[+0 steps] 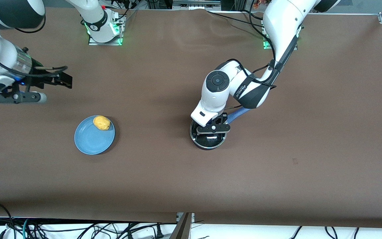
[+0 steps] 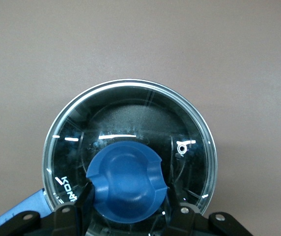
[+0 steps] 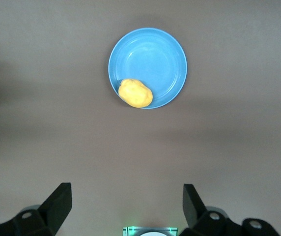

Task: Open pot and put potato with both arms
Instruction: 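Grasp the lid knob with the left gripper while the right gripper reaches the potato, then lift the lid with the left gripper while the right gripper grasps the potato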

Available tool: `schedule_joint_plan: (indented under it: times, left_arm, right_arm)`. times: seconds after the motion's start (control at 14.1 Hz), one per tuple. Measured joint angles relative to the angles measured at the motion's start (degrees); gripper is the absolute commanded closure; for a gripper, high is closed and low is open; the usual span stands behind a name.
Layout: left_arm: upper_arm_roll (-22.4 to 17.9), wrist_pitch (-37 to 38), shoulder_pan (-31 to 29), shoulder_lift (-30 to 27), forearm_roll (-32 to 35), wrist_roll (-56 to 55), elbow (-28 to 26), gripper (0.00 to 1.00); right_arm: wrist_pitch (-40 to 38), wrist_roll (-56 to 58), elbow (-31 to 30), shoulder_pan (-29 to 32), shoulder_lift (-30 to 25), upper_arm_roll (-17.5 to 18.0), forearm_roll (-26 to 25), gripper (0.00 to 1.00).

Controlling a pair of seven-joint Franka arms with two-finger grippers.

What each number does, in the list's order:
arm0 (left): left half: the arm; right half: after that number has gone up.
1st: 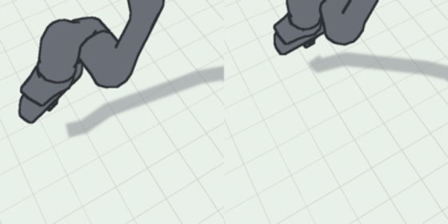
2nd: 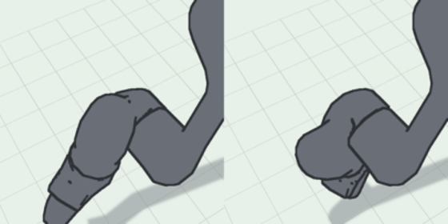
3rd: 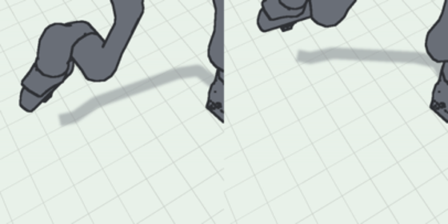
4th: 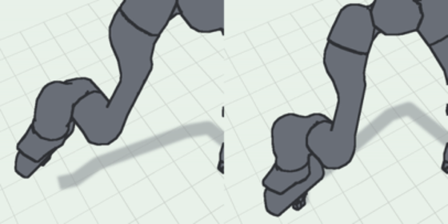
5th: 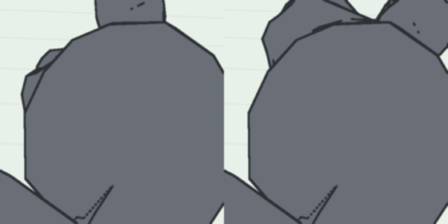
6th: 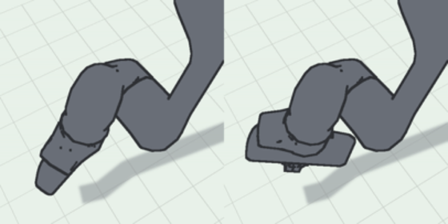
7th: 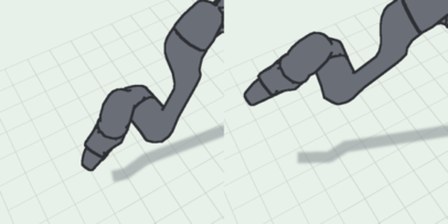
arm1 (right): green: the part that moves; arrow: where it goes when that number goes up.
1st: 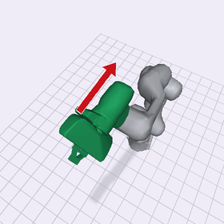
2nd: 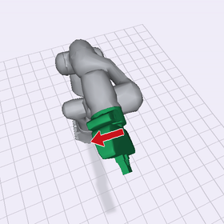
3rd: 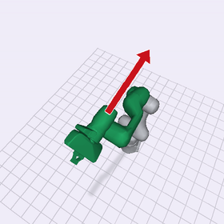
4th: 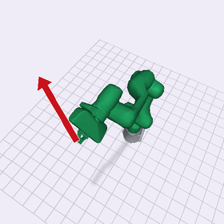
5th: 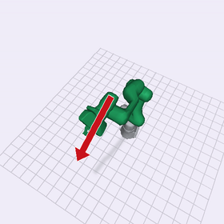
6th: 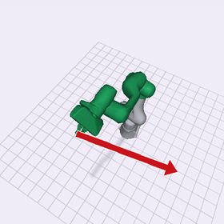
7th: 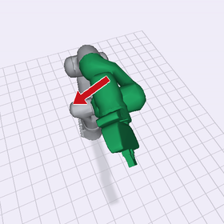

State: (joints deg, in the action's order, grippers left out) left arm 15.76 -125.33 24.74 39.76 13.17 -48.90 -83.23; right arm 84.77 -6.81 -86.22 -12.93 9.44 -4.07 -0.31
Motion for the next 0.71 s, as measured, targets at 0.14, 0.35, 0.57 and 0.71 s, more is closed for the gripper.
schedule_joint_plan:
  times: [0.14, 0.35, 0.57, 0.71]
  left_arm:
    - [0.0, 0.1, -0.2, -0.1, 0.0, -0.1, 0.8, 0.51]
    - [-0.2, 1.0, -1.3, -1.6, 0.0, -0.1, 2.2, 0.53]
    - [-0.2, 2.7, -2.2, -3.6, 0.0, 0.0, 2.3, 0.55]
    - [-0.4, 4.1, -3.0, -4.6, 0.0, 2.8, 2.0, 0.55]
  right_arm:
    - [-0.1, 1.4, -0.2, 0.0, 3.0, 0.0, 0.0, 0.0]
    - [0.1, 4.4, -0.3, 0.0, 8.3, 0.0, 0.0, 0.0]
    - [2.6, 10.6, -1.6, -0.6, 12.9, 0.4, 0.2, 0.0]
    - [5.6, 15.3, -4.1, -1.4, 14.2, 0.8, 0.2, 0.0]
